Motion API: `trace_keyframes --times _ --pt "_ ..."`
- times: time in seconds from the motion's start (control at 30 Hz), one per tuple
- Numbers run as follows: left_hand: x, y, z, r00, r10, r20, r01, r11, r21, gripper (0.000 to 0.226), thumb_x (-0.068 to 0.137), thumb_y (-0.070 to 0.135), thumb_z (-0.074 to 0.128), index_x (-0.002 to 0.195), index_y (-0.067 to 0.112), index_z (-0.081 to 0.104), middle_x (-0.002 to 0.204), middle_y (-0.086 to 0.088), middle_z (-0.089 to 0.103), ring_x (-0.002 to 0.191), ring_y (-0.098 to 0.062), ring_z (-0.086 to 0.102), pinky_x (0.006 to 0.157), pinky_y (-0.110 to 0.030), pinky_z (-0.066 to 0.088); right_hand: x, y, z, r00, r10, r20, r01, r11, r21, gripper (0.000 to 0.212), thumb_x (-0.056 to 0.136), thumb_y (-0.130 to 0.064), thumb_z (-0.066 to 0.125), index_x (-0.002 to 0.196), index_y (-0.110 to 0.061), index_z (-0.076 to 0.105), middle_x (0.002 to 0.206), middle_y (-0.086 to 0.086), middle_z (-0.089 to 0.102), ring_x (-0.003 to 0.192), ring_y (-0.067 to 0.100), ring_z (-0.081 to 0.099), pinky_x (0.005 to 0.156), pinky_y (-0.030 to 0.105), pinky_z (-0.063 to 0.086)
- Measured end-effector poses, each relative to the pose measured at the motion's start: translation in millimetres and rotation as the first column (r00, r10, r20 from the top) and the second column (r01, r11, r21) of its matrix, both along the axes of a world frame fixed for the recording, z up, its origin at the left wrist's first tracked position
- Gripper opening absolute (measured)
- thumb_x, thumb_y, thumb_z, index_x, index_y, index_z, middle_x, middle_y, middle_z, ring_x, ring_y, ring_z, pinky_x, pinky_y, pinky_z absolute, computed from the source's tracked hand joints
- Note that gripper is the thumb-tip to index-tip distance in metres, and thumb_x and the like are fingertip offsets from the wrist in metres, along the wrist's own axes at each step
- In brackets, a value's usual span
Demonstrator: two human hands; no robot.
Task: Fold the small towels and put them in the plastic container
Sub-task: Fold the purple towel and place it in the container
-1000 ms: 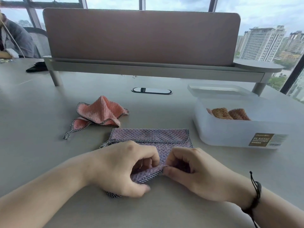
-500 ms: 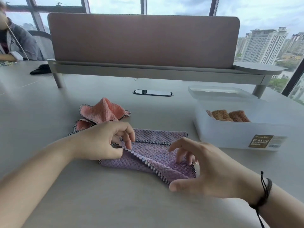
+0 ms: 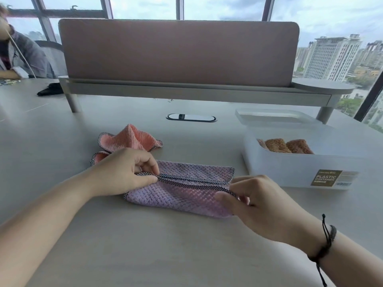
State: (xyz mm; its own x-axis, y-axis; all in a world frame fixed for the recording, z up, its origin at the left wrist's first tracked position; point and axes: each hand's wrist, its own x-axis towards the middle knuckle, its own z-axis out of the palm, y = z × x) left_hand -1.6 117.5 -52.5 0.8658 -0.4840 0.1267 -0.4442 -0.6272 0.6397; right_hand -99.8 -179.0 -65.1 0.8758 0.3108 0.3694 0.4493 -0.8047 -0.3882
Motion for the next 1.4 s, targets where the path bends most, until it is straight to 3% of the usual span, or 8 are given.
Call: trace_keyframes --times 0.1,0.27,0.43,0.67,0.8,1.0,1.2,1.4 --pt "2 1 1 1.0 0.013 -0.005 -0.013 0.998 0.061 0.015 0.076 0.025 0.085 0.084 0.031 0.072 0.079 0.002 0.075 0.072 -0.026 0.071 0.076 -0.04 0.059 1 -1 -1 0.997 -0.026 -0.075 0.029 0.999 0.046 0.058 0.092 -0.059 0.041 0.048 -0.022 0.04 0.06 -0.005 0.045 0.053 0.016 0.042 0.055 0.037 0.044" --pt "3 2 2 0.998 0.009 -0.058 -0.002 0.992 0.127 0.012 0.078 0.023 0.084 0.075 0.023 0.072 0.064 0.002 0.071 0.048 0.003 0.052 0.052 -0.013 0.042 5 -1 -5 0.989 -0.136 -0.065 0.133 0.99 -0.048 0.06 0.091 -0.057 0.045 0.057 -0.009 0.037 0.058 0.009 0.045 0.053 0.024 0.041 0.052 0.037 0.041" --pt "5 4 -3 1.0 0.013 -0.013 -0.011 0.991 0.134 0.012 0.082 0.027 0.08 0.078 0.024 0.069 0.066 -0.008 0.067 0.051 -0.002 0.047 0.056 -0.021 0.04 5 -1 -3 0.952 -0.299 -0.062 0.287 0.946 -0.147 0.065 0.089 -0.061 0.051 0.056 -0.006 0.038 0.045 0.007 0.035 0.05 0.026 0.043 0.048 0.034 0.039" --pt "5 5 -4 0.999 0.001 0.044 -0.008 0.985 0.173 0.012 0.081 0.027 0.079 0.078 0.028 0.068 0.069 -0.001 0.066 0.052 -0.002 0.047 0.058 -0.023 0.042 6 -1 -3 0.922 -0.384 -0.039 0.374 0.914 -0.159 0.062 0.082 -0.07 0.054 0.056 -0.014 0.047 0.051 -0.001 0.051 0.057 0.017 0.055 0.052 0.03 0.042" --pt "-1 2 -3 0.939 -0.066 0.339 0.006 0.984 0.177 0.021 0.077 0.023 0.081 0.08 0.038 0.066 0.078 0.012 0.063 0.074 -0.007 0.057 0.064 -0.013 0.042 7 0 -3 0.913 -0.407 -0.018 0.398 0.902 -0.168 0.053 0.075 -0.075 0.058 0.064 -0.024 0.051 0.057 -0.009 0.055 0.06 0.006 0.054 0.05 0.027 0.04" --pt "-17 -22 -8 0.909 -0.254 0.331 0.204 0.963 0.178 0.018 0.081 0.05 0.073 0.084 0.033 0.069 0.074 0.014 0.062 0.073 -0.007 0.06 0.065 -0.022 0.047 -1 12 -1 0.956 -0.171 0.239 0.18 0.983 -0.016 0.025 0.08 -0.058 0.059 0.079 -0.033 0.063 0.062 -0.015 0.05 0.054 0.006 0.045 0.048 0.025 0.043" --pt "-17 -31 -17 0.944 -0.243 0.223 0.2 0.96 0.197 0.023 0.08 0.054 0.073 0.09 0.034 0.068 0.072 0.008 0.061 0.066 -0.005 0.054 0.058 -0.016 0.04 2 23 -12 0.999 0.034 -0.002 -0.033 0.978 -0.208 0.04 0.091 -0.062 0.044 0.127 -0.047 0.052 0.098 -0.017 0.049 0.088 0.007 0.054 0.073 0.026 0.046" --pt "-20 -25 -5 0.972 -0.234 0.019 0.235 0.972 -0.015 0.011 0.079 0.03 0.083 0.088 0.027 0.077 0.07 0.007 0.07 0.056 -0.003 0.057 0.055 -0.021 0.048 7 4 -9 0.992 0.1 -0.071 -0.106 0.991 -0.085 0.034 0.091 -0.058 0.044 0.106 -0.039 0.068 0.083 -0.018 0.055 0.076 0.003 0.055 0.067 0.024 0.048"
